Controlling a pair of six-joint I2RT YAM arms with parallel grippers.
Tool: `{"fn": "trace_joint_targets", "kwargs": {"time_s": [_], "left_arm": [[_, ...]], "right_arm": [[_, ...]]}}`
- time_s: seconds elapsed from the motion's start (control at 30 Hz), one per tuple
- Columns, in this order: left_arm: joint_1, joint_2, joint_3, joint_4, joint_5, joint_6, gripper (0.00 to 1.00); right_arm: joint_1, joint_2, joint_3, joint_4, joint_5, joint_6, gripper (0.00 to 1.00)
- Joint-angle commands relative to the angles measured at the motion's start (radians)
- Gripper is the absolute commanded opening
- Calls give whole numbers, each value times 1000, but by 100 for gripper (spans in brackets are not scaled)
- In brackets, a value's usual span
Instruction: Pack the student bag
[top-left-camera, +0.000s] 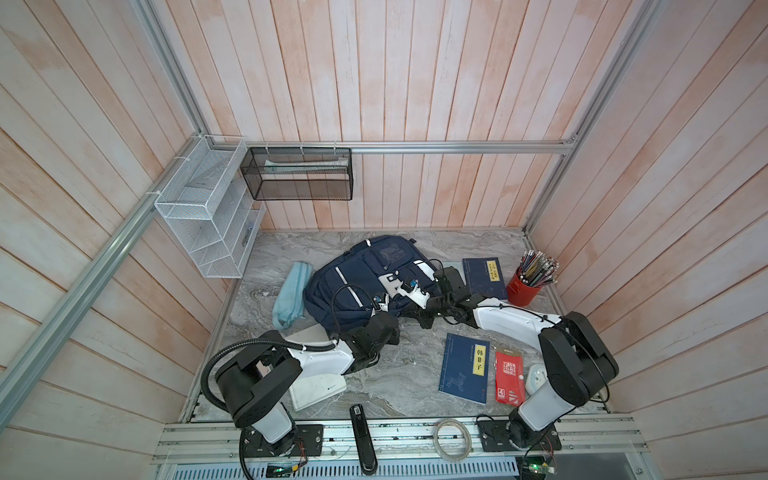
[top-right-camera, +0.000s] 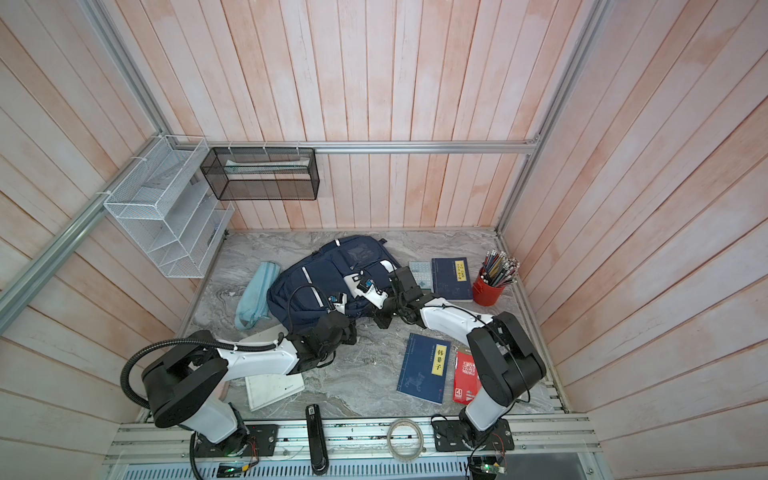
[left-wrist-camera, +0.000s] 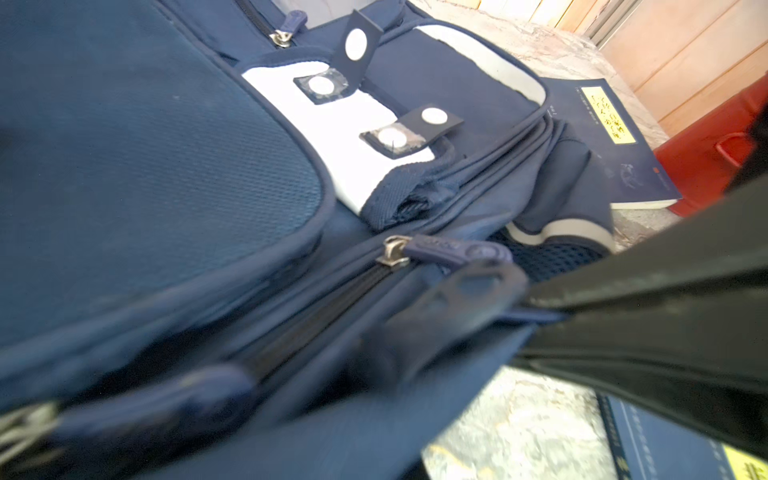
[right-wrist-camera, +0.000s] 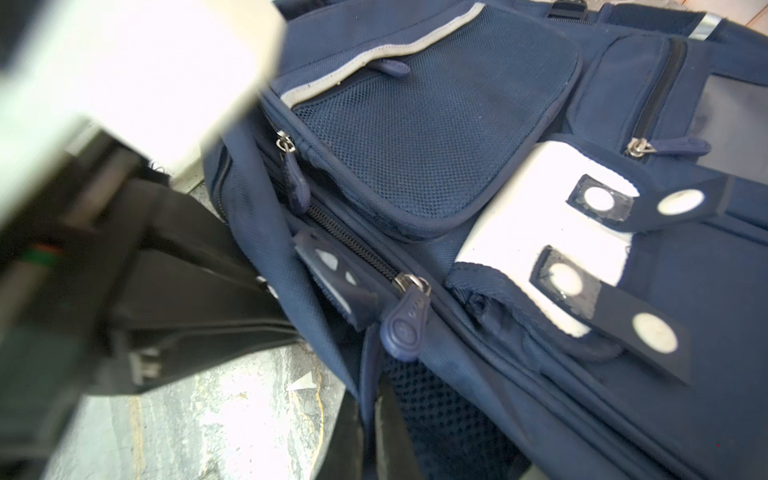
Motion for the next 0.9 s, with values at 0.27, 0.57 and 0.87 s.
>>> {"fn": "trace_joint_targets", "kwargs": {"time_s": [0.27, 0.57, 0.87], "left_arm": [[45, -224, -94, -196, 16, -71, 0], [103, -343, -172, -259, 74, -76, 0], [240, -403, -200, -262, 329, 107, 0]], "right_arm": [[-25, -9, 20, 7, 45, 16, 0], [-34, -12, 11, 14, 82, 9, 0], [-38, -54, -52, 95, 285, -61, 0]]}}
